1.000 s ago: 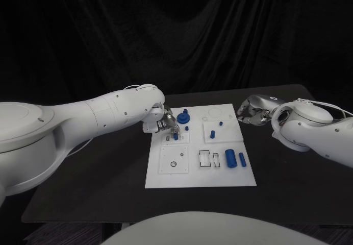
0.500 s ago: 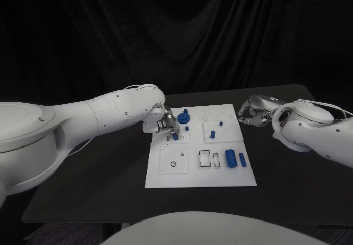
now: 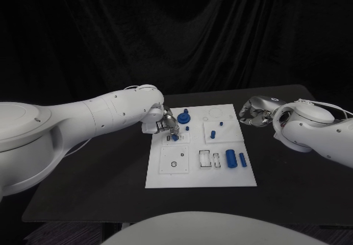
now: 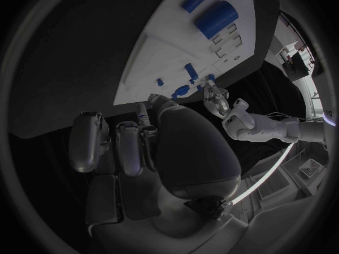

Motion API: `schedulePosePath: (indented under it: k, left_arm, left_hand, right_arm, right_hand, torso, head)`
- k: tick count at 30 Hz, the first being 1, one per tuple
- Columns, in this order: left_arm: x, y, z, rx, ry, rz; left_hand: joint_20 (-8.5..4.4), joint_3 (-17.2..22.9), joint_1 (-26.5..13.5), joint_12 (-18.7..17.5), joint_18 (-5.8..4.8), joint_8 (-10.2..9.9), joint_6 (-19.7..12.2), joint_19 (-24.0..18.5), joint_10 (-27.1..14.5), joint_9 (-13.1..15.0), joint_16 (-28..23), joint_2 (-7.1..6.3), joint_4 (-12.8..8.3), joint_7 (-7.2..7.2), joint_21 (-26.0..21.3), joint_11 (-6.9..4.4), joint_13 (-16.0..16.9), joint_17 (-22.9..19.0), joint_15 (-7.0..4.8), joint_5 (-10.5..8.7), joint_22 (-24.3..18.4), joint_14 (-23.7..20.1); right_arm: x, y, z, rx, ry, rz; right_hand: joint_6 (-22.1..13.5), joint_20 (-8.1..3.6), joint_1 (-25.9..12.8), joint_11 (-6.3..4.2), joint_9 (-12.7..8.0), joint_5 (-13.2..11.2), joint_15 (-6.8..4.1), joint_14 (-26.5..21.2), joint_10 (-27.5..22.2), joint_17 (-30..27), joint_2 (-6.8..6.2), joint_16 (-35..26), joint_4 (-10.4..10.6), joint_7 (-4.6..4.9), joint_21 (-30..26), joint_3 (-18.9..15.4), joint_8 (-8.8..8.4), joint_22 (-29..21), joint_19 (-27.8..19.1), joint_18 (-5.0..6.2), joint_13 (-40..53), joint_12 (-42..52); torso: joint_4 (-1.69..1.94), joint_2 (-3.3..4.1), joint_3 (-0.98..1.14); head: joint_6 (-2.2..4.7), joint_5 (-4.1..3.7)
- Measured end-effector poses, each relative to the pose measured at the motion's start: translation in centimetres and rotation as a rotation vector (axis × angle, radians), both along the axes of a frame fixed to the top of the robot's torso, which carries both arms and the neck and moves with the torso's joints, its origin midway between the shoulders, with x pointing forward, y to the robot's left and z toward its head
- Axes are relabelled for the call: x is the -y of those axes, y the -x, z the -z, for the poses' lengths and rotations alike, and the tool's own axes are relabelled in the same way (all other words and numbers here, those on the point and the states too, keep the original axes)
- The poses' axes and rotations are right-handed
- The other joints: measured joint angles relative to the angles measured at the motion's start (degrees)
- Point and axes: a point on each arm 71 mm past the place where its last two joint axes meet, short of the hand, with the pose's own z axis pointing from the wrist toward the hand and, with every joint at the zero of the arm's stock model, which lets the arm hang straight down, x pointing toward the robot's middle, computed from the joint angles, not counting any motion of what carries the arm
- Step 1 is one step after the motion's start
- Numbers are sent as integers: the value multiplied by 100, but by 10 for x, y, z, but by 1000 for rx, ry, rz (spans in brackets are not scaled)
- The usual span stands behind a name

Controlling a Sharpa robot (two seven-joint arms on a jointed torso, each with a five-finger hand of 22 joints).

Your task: Assemble the parts on the task board

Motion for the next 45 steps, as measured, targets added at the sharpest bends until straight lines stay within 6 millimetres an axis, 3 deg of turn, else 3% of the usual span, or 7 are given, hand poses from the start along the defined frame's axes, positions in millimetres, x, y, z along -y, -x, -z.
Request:
schedulePosePath:
  k: [3,15,22,31,36,37,45]
  left_arm:
    - [0,1,1,4,7,0]
    - [-8,11,-1,85,66,-50]
    - [-18,20,-8,208,136,-130]
    - [-26,34,-10,389,193,-196]
    - [-30,43,-6,463,212,-221]
    - [-30,46,-4,473,215,-226]
    - [-28,63,9,551,240,-251]
  left_hand:
    - [0,37,-58,0,0,70,5,0,17,110,0,1,27,12,0,-17,0,0,0,129,0,0]
    - [-25,83,-137,0,0,223,-12,-18,4,272,0,3,72,-17,0,-37,0,0,-20,259,0,-20]
    - [-42,122,-170,0,0,322,-44,0,8,274,0,-7,110,-48,-60,-75,0,0,-42,258,0,1]
    - [-62,172,-208,0,0,390,-85,-20,8,276,0,-45,158,-89,-105,-76,0,0,-42,96,0,1]
    - [-62,227,-223,0,0,390,-86,-20,8,290,0,-60,150,-88,-104,-76,0,0,-62,93,0,-20]
    - [-62,227,-223,0,0,401,-86,-20,8,445,0,-60,150,-88,-104,-75,0,0,-62,93,0,-20]
    - [-82,251,-239,0,0,447,-82,0,9,448,0,-76,157,-87,-105,-116,0,0,-83,74,0,2]
  right_arm:
    - [0,0,0,-1,1,1]
    - [4,0,0,-4,5,9]
    - [8,0,0,-5,8,17]
    - [9,0,1,-5,10,21]
    - [9,-1,1,-5,11,22]
    - [9,-1,1,-5,11,23]
    - [11,1,0,-5,10,27]
  right_hand:
    - [0,0,0,0,0,0,0,0,0,0,0,0,0,0,0,0,0,0,0,0,0,0]
    - [0,0,0,0,0,0,0,0,0,0,0,0,0,0,-35,0,0,0,0,-1,-1,0]
    - [0,0,0,0,-9,0,0,0,0,0,0,-22,0,0,-35,0,0,0,0,0,-1,0]
    - [0,0,0,21,-16,0,0,0,-21,0,0,-22,0,0,-35,0,0,0,0,0,-1,-22]
    - [0,20,0,21,-16,0,0,0,-21,0,0,-22,0,0,-35,0,0,0,-20,0,-2,-22]
    - [0,20,0,21,-16,0,0,0,-21,0,0,-22,0,0,-35,0,0,0,-20,0,-2,-22]
    - [0,20,0,21,-22,0,0,0,-21,0,0,-22,0,0,-34,0,0,0,-20,0,-2,-22]
  torso:
    - [0,-1,0]
    - [5,2,0]
    - [10,4,3]
    - [18,-7,13]
    - [17,-21,20]
    - [16,-25,21]
    - [15,-31,24]
  head:
    - [0,-3]
    - [0,-30]
    - [0,-47]
    - [0,17]
    - [0,30]
    - [0,31]
    - [0,37]
